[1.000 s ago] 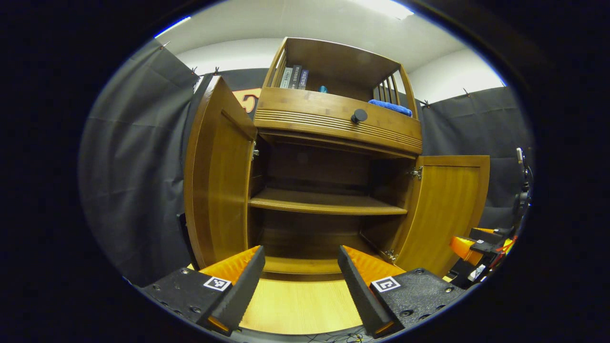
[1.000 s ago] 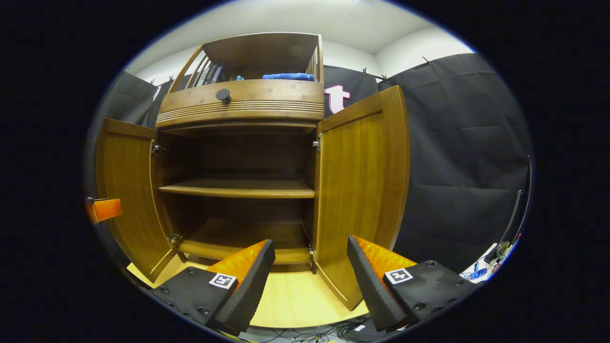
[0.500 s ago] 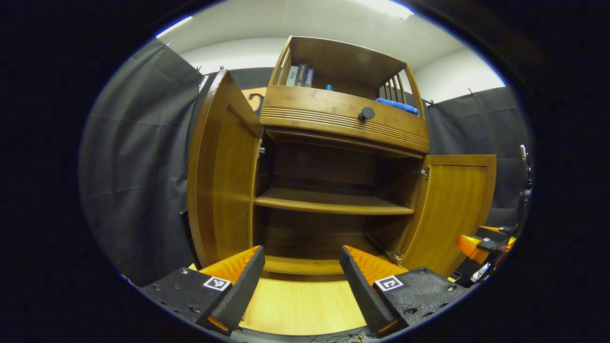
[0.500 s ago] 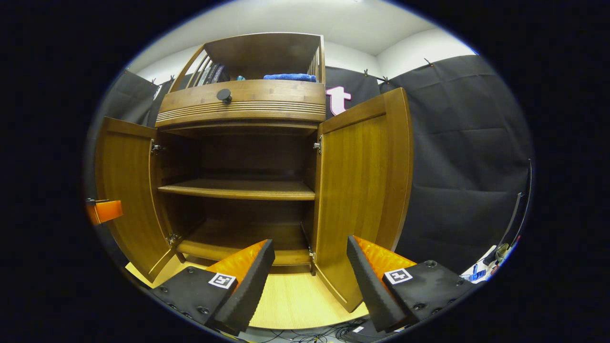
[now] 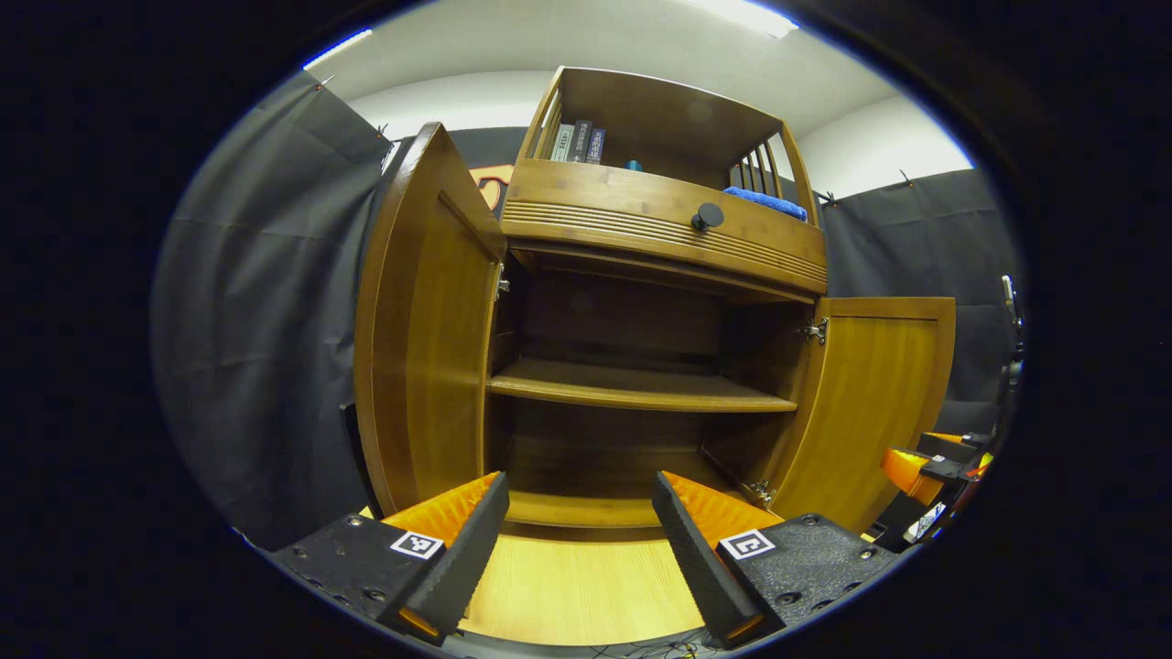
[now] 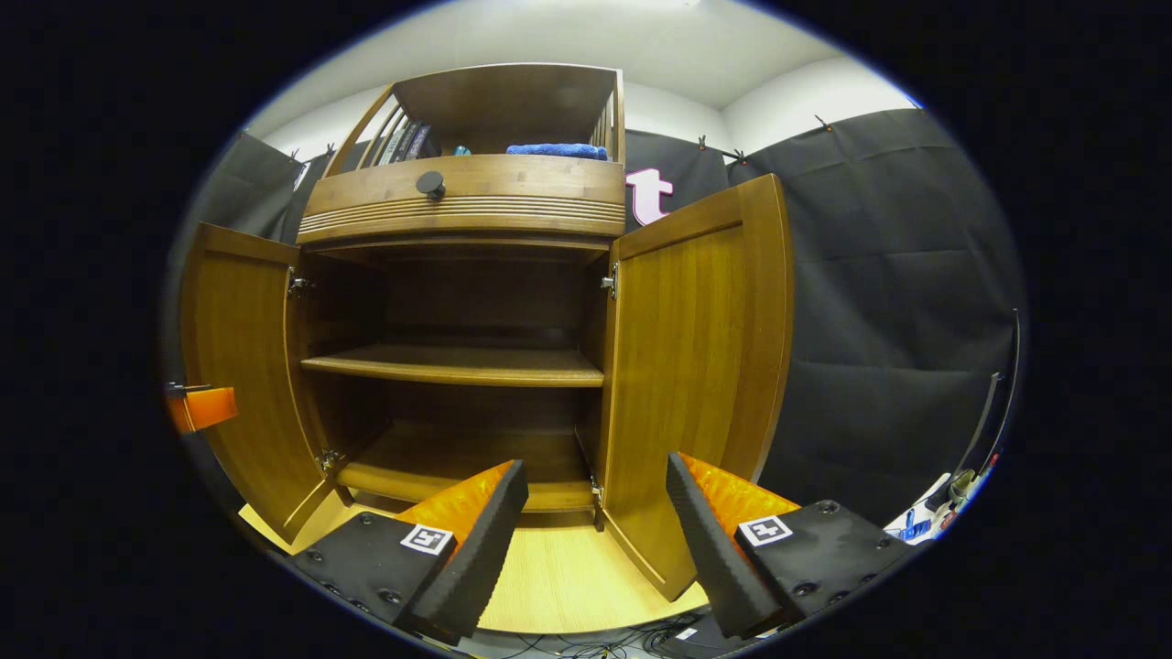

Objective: Open the right door of the double-door shoe cabinet with the right hand, and open the left door with the left hand.

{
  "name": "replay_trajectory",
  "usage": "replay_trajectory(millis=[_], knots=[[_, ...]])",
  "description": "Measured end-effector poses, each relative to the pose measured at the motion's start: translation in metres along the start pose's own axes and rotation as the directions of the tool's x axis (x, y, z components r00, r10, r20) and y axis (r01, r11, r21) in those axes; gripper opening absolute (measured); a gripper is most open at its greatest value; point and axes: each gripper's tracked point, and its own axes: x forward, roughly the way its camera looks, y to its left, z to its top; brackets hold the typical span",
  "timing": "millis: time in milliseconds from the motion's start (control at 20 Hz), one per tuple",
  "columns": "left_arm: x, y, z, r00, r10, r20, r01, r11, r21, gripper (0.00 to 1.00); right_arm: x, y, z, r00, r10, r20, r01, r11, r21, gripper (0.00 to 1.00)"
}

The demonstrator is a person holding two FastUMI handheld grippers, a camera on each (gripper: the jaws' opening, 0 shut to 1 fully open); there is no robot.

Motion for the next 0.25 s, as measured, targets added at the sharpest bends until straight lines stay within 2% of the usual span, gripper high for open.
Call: replay_trajectory(millis=[250], knots=[[-0.0017,0.004,-0.0009,1.0,0.008,-0.002,-0.008,1.0,0.0,0.98,-0.0001,0.0017,-0.0007,1.0,-0.001,-0.003,0.001,1.0,0.003,0.9]])
